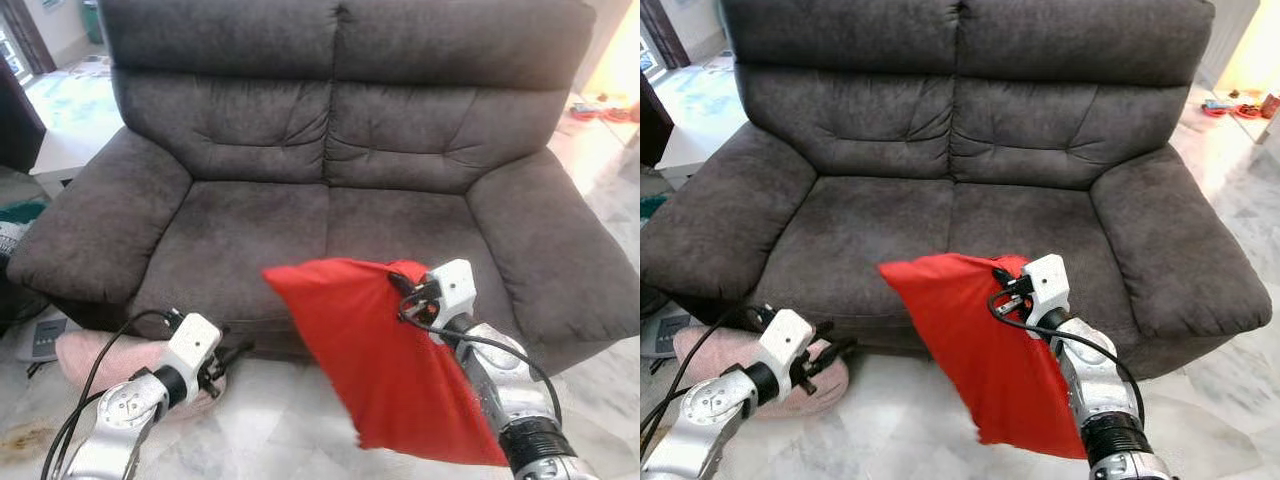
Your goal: Move the pillow to the sofa from floor
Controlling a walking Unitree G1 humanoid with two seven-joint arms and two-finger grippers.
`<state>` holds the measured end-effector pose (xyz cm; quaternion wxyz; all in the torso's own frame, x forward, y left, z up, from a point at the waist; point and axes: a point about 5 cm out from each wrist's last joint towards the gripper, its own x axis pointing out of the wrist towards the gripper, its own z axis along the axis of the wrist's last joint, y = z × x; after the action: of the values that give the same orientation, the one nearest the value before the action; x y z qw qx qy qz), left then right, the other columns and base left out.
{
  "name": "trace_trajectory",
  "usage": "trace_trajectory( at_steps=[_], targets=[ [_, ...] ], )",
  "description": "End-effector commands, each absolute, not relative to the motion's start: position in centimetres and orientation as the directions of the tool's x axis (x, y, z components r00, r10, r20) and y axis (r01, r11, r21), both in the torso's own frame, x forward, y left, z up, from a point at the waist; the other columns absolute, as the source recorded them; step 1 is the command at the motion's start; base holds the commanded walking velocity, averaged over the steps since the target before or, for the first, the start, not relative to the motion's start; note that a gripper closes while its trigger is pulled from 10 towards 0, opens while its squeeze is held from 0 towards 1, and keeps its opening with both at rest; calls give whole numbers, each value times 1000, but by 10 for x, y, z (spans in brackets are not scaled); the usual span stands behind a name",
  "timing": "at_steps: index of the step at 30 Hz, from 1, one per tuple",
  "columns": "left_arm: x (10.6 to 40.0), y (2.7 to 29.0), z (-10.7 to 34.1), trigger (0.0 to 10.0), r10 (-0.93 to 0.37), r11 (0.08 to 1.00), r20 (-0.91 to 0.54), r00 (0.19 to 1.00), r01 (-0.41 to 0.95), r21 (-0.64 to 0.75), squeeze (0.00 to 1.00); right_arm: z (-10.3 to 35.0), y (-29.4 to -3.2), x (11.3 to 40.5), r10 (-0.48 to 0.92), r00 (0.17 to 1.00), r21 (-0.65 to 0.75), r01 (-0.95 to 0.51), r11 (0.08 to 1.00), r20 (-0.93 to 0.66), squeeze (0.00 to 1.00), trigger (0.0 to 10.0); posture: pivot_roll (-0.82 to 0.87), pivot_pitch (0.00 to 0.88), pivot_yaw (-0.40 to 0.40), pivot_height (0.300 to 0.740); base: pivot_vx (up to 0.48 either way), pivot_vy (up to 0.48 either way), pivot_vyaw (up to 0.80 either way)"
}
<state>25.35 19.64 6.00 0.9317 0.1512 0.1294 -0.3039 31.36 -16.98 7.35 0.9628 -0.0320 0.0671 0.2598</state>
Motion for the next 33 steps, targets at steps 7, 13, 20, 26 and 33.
trace_trajectory(
  at_steps=[7,13,20,26,33],
  targets=[
    [242,214,58,10000,-591,670,-448,671,717,190,0,103,-164,319,659,739,-209,-672,710,-137,0,10000,176,31,-32,740,0,0,0],
    [233,211,64,10000,-669,605,-477,570,790,96,0,98,-167,316,687,701,-225,-713,664,-193,0,10000,182,17,-29,740,0,0,0],
    [226,206,72,10000,-736,563,-459,498,826,-7,0,93,-164,312,726,645,-208,-765,610,-240,0,10000,182,0,-26,740,0,0,0],
    [225,207,77,10000,-762,548,-447,469,834,-59,0,90,-165,307,748,606,-194,-796,574,-270,0,10000,184,3,-22,740,0,0,0],
    [204,221,73,10000,-757,466,-567,326,877,-118,0,85,-176,299,766,522,-195,-853,485,-375,0,10000,189,27,-19,740,0,0,0]
  ],
)
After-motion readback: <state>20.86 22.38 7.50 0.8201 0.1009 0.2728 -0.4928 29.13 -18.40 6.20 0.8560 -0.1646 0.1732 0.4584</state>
